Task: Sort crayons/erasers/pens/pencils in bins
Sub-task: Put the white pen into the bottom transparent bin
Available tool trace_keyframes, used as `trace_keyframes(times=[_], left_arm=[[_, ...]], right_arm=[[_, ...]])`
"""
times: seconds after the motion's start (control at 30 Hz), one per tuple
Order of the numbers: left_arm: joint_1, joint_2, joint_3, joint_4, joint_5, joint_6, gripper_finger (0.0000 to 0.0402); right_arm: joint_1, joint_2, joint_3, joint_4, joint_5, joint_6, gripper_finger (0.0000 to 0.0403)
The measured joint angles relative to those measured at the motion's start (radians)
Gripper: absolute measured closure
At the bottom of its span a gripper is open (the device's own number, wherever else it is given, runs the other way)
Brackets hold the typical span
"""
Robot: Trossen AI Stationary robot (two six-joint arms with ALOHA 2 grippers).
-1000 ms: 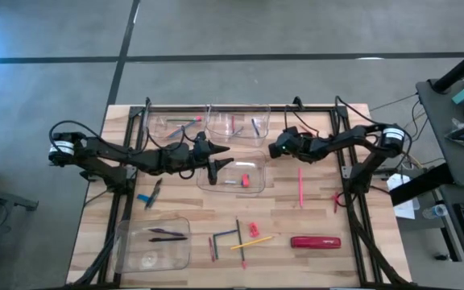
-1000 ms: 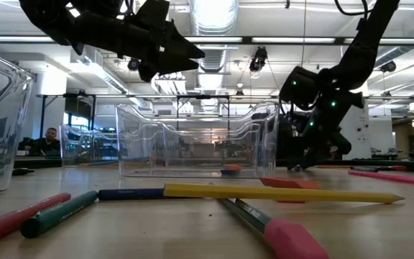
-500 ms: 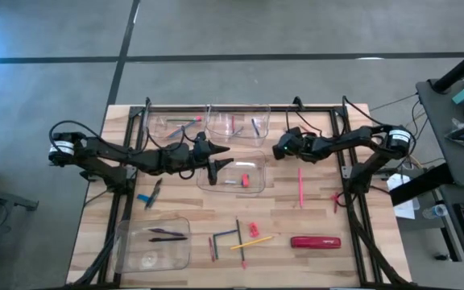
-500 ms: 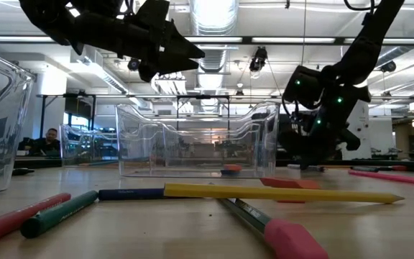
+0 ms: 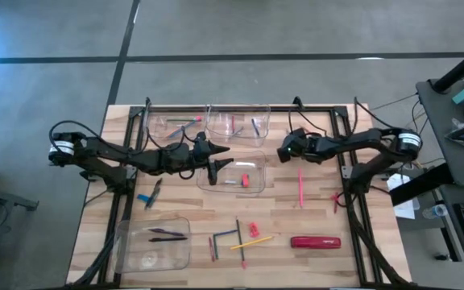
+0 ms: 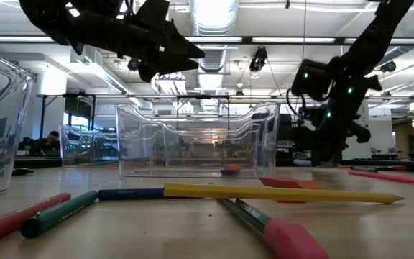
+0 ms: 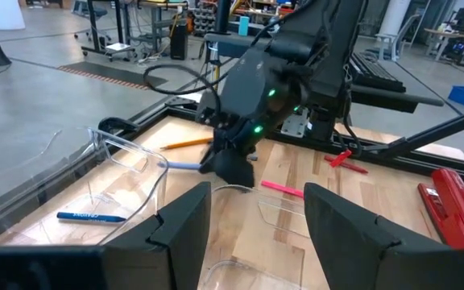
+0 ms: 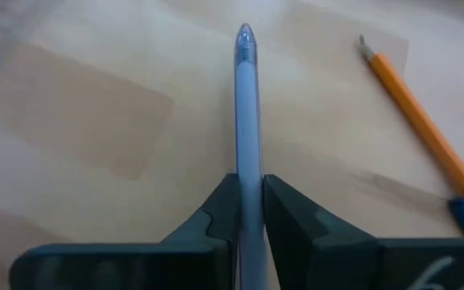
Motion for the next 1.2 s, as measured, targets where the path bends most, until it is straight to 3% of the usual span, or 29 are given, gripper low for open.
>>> trace_keyframes(times=[0.43, 0.67, 0.9, 1.2], left_arm=[[0.000, 0.000, 0.000, 0.000, 0.000, 0.000, 0.0217], [-0.009, 0.000, 0.000, 0.007, 0.000, -0.027, 0.0217], [-0.041, 0.001, 0.000, 0.024, 0.000, -0.029, 0.0217], [-0.096, 0.169, 0.051, 0.249, 0.010, -0.019, 0.0217]], right_arm=[[0.169, -0.323, -0.010, -0.042, 0.011, -0.054, 0.0364], [0.342, -0.446, -0.035, 0.072, -0.025, -0.203, 0.0364], [0.494, -0.471, -0.084, 0.302, -0.039, -0.345, 0.0364], [0.522, -0.470, -0.083, 0.371, -0.038, -0.369, 0.0365]])
